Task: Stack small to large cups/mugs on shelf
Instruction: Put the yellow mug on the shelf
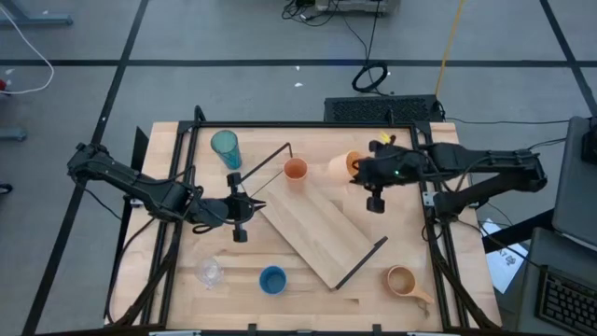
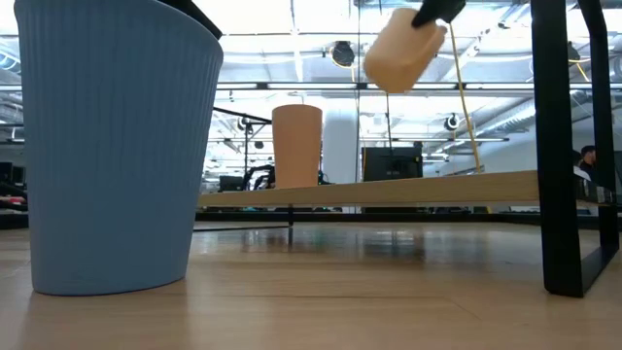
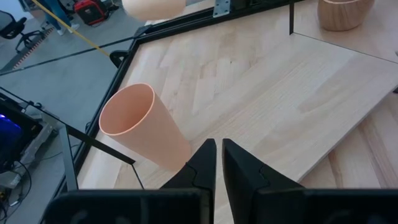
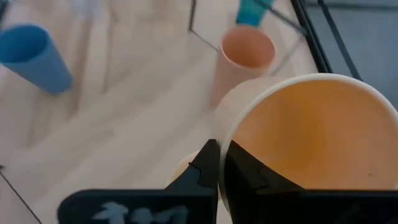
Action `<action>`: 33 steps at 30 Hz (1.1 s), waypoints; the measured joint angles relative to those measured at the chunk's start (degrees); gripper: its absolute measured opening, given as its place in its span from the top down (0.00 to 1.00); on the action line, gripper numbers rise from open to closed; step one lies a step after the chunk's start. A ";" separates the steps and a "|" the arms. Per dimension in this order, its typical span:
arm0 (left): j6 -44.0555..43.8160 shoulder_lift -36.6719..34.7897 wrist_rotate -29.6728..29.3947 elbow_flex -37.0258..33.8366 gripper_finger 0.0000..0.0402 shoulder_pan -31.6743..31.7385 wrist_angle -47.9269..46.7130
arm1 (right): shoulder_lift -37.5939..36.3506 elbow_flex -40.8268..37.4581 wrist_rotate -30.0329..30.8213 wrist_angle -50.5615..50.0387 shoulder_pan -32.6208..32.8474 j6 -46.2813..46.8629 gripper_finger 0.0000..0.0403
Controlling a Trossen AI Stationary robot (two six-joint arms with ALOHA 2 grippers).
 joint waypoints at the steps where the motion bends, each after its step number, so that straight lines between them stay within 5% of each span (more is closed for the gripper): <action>1: 0.00 0.00 0.00 0.00 0.92 0.00 0.01 | -0.17 -0.34 0.03 1.67 0.68 -0.31 1.00; 12: 0.20 0.00 0.00 0.00 0.92 0.00 0.04 | -0.29 -11.48 -0.12 27.20 6.20 -6.73 1.00; 21: 0.15 0.00 0.00 0.00 0.92 0.00 0.42 | -1.12 -17.78 -0.39 37.83 6.21 -10.15 1.00; 33: 1.12 0.00 -0.61 0.00 0.92 0.15 5.18 | -10.48 -29.98 -2.26 56.89 6.19 -17.08 1.00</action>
